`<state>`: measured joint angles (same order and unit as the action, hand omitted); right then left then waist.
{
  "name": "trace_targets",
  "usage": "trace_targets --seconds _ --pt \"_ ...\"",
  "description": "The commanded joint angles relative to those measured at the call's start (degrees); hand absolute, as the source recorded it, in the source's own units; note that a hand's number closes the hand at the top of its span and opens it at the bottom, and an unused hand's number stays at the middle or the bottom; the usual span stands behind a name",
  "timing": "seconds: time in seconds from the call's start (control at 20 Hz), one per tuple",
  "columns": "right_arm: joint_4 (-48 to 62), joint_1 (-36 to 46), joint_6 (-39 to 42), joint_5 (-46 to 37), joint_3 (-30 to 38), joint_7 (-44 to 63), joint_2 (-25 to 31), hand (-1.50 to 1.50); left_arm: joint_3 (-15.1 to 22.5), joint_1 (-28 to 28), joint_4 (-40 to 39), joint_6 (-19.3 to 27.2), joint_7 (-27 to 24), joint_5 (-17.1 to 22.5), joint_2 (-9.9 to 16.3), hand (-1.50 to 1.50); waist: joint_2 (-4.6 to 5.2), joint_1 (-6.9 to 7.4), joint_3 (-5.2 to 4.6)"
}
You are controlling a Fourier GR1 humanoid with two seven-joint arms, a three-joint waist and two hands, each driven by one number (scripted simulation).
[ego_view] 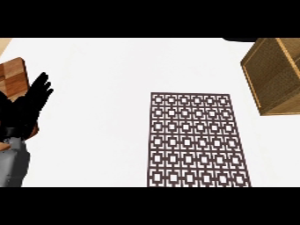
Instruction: Pick the tomato from the placemat and place it in the basket
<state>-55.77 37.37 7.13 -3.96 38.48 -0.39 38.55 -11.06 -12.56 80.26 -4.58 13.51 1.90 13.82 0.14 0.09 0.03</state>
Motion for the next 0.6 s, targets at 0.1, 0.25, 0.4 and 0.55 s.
trace_targets --seconds 0.1,0.25,0.4,0.55 --pt "15.5 -3.5 10.6 6.1 8.3 -5.4 12.2 -1.50 -0.1 1.2 -0.8 -1.6 -1.5 0.3 0.6 0.00 0.28 0.34 0.10" --pt "21.1 -6.4 20.6 8.1 10.1 -6.7 20.1 -1.50 -0.4 0.5 -0.2 -1.1 -0.6 0.9 0.1 0.00 0.28 0.14 0.16" --pt "27.1 -9.5 26.2 6.2 8.7 -13.7 22.4 -1.50 0.3 -1.1 0.5 0.6 0.2 -0.2 -0.6 0.00 0.55 0.60 0.27" --pt "31.4 -9.8 29.1 5.0 8.0 -17.7 25.3 -1.50 2.4 -1.1 3.4 1.5 3.3 -0.9 -2.2 0.00 0.50 1.40 0.34"
